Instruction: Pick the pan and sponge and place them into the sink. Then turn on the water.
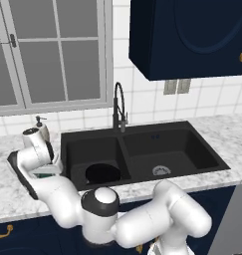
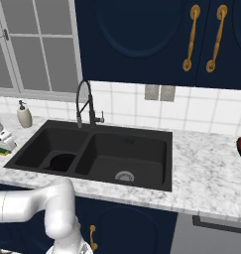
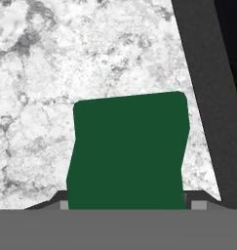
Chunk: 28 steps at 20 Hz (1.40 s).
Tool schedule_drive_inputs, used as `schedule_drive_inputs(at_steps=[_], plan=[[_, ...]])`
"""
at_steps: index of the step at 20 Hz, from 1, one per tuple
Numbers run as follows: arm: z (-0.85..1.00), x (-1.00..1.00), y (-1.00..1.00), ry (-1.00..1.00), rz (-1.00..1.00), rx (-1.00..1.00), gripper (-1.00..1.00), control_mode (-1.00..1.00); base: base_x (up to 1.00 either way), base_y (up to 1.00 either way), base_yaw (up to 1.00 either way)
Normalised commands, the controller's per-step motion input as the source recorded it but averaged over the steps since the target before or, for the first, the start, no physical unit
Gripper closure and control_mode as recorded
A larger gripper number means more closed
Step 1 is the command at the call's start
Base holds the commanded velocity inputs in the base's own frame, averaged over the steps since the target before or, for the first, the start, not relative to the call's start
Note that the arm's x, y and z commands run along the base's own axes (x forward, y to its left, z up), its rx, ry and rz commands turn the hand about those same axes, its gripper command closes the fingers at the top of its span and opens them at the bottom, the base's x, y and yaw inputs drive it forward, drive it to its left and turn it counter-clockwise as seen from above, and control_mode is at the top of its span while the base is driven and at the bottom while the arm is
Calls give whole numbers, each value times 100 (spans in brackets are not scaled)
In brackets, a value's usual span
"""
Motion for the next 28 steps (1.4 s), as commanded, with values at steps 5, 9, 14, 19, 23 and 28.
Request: schedule_drive_inputs(at_steps=[5, 9, 14, 19, 23, 28], plan=[[42, -45, -59, -15, 0, 2, 100, -100, 0, 0, 0], [39, -30, -100, -6, 0, 6, 100, -100, 0, 0, 0], [11, -1, -100, -1, 0, 10, 100, -100, 0, 0, 0], [1, 34, -96, 0, 0, 5, 100, -100, 0, 0, 0], [-16, 55, -64, 0, 0, 0, 100, -100, 0, 0, 0], [-31, 57, -44, 0, 0, 0, 100, -100, 0, 0, 0]])
